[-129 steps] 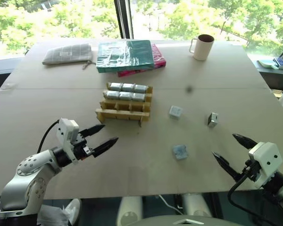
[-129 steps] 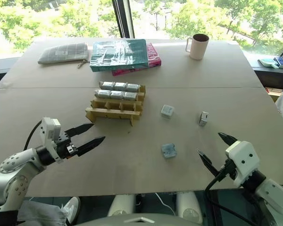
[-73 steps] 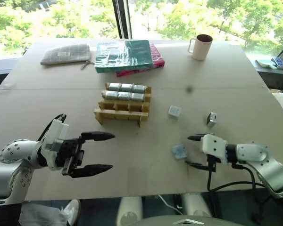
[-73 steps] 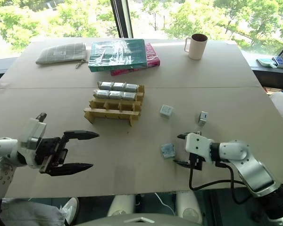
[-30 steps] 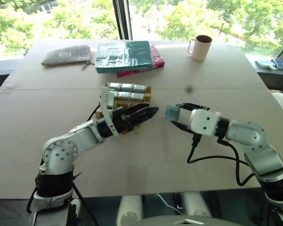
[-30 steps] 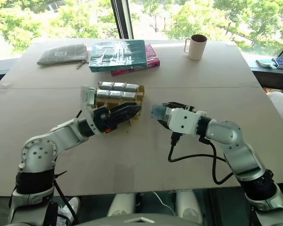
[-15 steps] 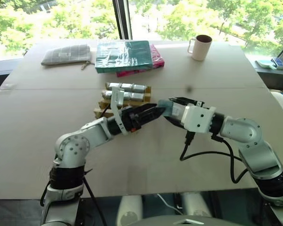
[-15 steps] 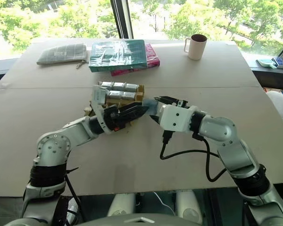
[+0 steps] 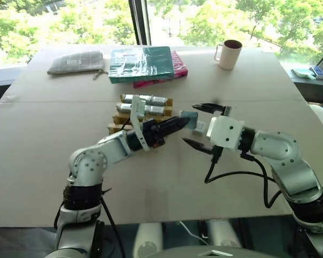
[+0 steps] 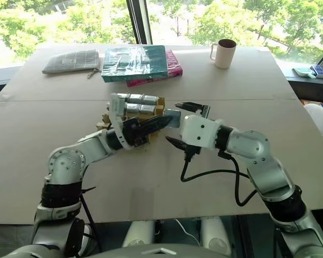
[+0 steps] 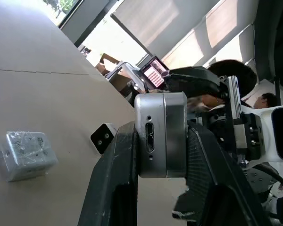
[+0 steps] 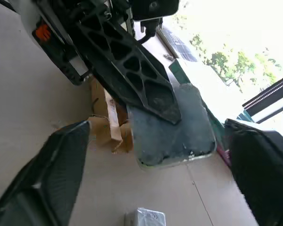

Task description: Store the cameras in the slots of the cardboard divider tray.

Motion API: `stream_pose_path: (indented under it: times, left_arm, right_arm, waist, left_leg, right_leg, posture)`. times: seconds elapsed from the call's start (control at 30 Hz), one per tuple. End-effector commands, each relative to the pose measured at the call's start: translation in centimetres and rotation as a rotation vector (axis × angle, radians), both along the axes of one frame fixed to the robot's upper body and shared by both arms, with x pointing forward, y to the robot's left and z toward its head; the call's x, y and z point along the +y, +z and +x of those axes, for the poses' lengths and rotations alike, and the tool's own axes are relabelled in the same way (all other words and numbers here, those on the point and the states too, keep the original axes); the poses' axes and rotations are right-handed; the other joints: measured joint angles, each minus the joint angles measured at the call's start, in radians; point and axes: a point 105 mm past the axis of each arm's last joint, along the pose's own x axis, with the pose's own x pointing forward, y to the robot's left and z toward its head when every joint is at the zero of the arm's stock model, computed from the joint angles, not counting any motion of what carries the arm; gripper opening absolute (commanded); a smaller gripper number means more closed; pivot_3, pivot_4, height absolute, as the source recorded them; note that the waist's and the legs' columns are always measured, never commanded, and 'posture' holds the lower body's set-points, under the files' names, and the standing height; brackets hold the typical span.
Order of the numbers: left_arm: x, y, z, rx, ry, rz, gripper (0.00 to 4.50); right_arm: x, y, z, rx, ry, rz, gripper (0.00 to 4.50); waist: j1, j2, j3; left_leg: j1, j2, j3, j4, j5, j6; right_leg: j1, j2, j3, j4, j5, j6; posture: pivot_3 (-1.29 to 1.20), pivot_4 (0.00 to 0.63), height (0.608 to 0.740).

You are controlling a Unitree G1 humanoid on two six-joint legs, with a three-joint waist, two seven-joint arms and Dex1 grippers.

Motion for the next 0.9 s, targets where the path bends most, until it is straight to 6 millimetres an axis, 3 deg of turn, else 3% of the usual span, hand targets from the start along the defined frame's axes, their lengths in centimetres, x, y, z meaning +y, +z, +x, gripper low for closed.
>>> stream_pose_path:
  times: [0.03,0.13,0.27,0.43,0.6,0.9]
  left_arm:
    - [4.4,2.6,1.6,-0.243,0.040,0.123,0.78]
    - [7.4,3.4,2.6,-0.373,0.005,0.284,0.78]
    - [11.1,4.6,4.4,-0.502,-0.016,0.471,0.78]
    - [13.7,4.2,5.6,-0.541,-0.091,0.670,0.78]
    - [14.6,4.1,6.8,-0.541,-0.105,0.829,0.78]
    - [14.9,3.9,7.4,-0.559,-0.168,1.020,0.78]
  right_arm:
    - [-2.4,2.2,-0.6,0.078,-0.040,0.174,4.50]
    - [-3.4,2.6,-1.7,0.161,0.010,0.217,4.50]
    - [-3.3,3.1,-2.6,0.181,0.073,0.209,4.50]
    - [-2.6,3.5,-2.7,0.186,0.099,0.226,4.50]
    - [-1.9,3.5,-3.1,0.188,0.125,0.226,4.50]
    - [-0.9,2.8,-3.5,0.173,0.138,0.230,4.50]
  waist:
    - [0.000,0.000,0.000]
    - [-0.001,0.001,0.001]
    - [0.003,0.001,0.001]
    - [0.002,0.001,0.001]
    - [0.005,0.001,0.001]
    - [0.005,0.000,0.001]
  left_leg:
    - [0.000,0.000,0.000,0.000,0.000,0.000]
    - [-0.001,0.000,0.001,-0.001,0.000,0.000]
    - [-0.002,0.000,0.001,-0.002,0.000,0.000]
    - [-0.006,0.000,0.001,-0.002,0.000,0.000]
    - [-0.020,0.000,-0.002,0.001,0.000,0.000]
    - [-0.023,0.000,-0.003,0.004,0.000,0.000]
  right_leg:
    - [-0.001,0.000,0.000,0.000,0.000,0.000]
    - [-0.002,0.000,0.000,-0.001,0.000,0.000]
    - [-0.002,-0.001,-0.001,-0.004,0.000,0.000]
    - [-0.004,-0.001,-0.001,-0.006,0.000,0.000]
    - [-0.015,0.000,-0.003,-0.004,0.000,0.000]
    - [-0.018,0.000,-0.004,0.000,0.002,0.003]
  posture:
    - [0.00,0.150,0.740]
    - [0.00,0.150,0.740]
    - [0.00,0.150,0.740]
    - [0.00,0.150,0.740]
    - [0.00,0.150,0.740]
    - [0.00,0.150,0.740]
